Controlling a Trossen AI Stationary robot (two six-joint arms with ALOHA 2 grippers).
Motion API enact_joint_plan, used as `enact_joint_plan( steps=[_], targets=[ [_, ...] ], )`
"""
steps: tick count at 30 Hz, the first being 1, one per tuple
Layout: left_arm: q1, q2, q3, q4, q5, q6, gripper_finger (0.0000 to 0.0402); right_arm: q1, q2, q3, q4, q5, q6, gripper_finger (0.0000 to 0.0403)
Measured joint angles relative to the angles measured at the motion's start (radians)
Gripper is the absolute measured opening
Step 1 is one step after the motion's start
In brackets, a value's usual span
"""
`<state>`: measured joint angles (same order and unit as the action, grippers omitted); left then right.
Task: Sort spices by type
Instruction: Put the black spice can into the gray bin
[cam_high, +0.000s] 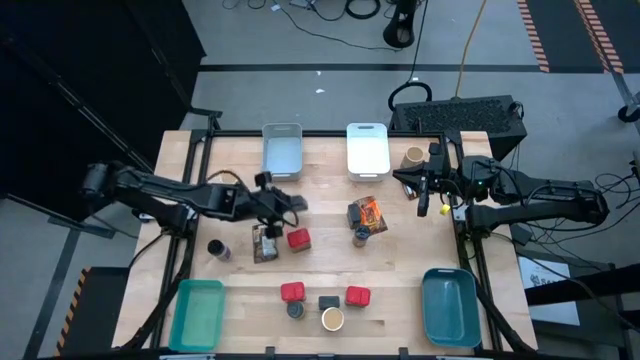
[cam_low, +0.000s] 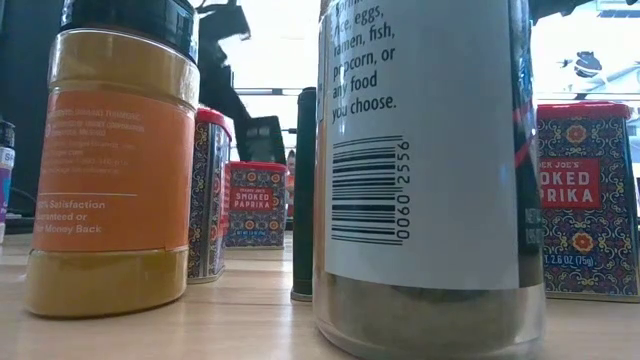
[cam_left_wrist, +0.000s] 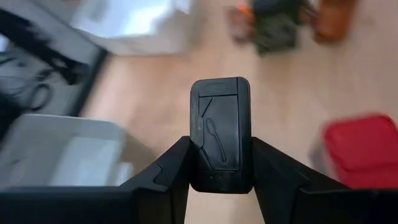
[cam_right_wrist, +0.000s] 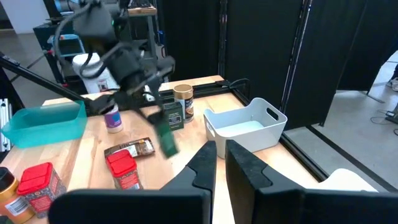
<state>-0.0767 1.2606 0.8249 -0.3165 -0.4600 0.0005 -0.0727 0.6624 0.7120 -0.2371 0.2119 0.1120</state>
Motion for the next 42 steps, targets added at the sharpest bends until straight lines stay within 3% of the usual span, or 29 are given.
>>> enact_joint_plan(
  steps=[6, 9, 13, 17, 22, 25, 33, 42],
  targets=[
    [0.075, -0.064, 0.045, -0.014, -0.217, -0.073, 0.0141, 0.0, 0.0, 0.0, 0.0, 0.0, 0.0, 0.0018],
    [0.137, -0.069, 0.091, -0.015, -0.253, -0.083, 0.0141, 0.0, 0.0, 0.0, 0.0, 0.0, 0.0, 0.0018],
    [0.231, -0.062, 0.171, -0.053, -0.251, -0.156, 0.0141, 0.0, 0.0, 0.0, 0.0, 0.0, 0.0, 0.0018],
    [0.33, -0.036, 0.233, -0.191, -0.236, -0.252, 0.0141, 0.0, 0.002, 0.0, 0.001, 0.0, 0.0, 0.0018],
    [0.417, 0.019, 0.287, -0.314, -0.074, -0.484, 0.0141, 0.0, 0.002, 0.0, 0.0, 0.0, 0.0, 0.0018],
    [0.43, 0.06, 0.303, -0.336, -0.001, -0.518, 0.0141, 0.0, 0.002, 0.0, 0.0, 0.0, 0.0, 0.0018],
    [0.443, 0.122, 0.311, -0.339, -0.064, -0.67, 0.0141, 0.0, 0.002, 0.0, -0.002, 0.0, 0.0, 0.0018],
    [0.435, 0.188, 0.366, -0.312, -0.046, -0.659, 0.0141, 0.0, 0.002, 0.0, -0.009, 0.0, -0.012, 0.0018]
  ],
)
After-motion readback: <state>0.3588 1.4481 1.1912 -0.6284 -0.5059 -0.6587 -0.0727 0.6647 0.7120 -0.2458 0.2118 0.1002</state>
